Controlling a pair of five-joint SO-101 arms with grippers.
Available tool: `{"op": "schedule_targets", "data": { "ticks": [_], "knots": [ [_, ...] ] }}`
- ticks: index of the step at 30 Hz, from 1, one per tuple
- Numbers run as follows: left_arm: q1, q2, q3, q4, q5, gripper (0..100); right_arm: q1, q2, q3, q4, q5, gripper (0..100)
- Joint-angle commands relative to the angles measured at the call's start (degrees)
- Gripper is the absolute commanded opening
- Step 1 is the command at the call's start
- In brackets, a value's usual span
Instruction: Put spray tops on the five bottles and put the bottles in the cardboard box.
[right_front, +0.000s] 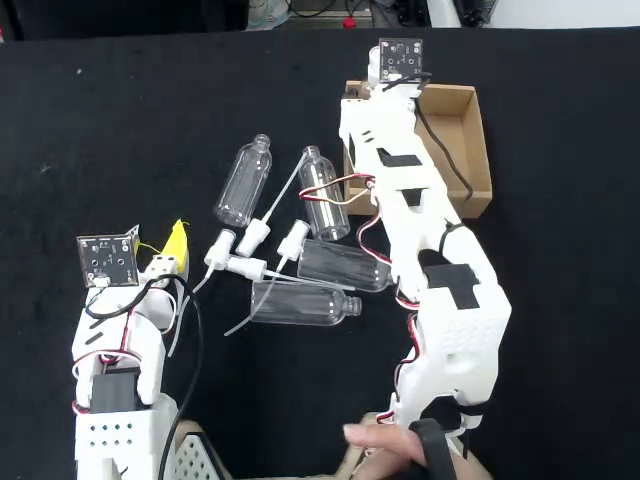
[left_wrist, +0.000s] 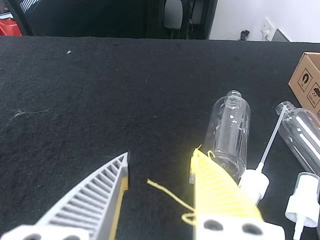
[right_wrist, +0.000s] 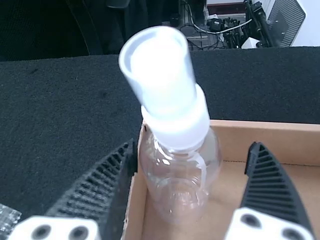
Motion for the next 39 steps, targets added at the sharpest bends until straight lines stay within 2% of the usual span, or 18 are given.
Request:
{"op": "schedule_targets", "data": {
  "ticks": [1,6,10,23,39],
  "knots": [
    [0.57,-0.97,1.19,-0.09,-0.09,20,-0.70,-1.19,-3.74,0.44,0.26,34.5],
    [0.57,-0.97,1.19,-0.18,-0.09,20,-0.88,-1.19,-5.67,5.89,0.44,46.0],
    [0.57,-0.97,1.19,-0.18,-0.09,20,-0.70,-1.19,-9.27,11.60,0.53,50.3],
    [0.57,-0.97,1.19,-0.18,-0.09,20,0.88,-3.21,-9.63,14.77,0.53,50.3],
    [0.57,-0.97,1.19,-0.18,-0.09,20,0.97,-23.60,8.92,15.91,0.26,50.2]
  ]
}}
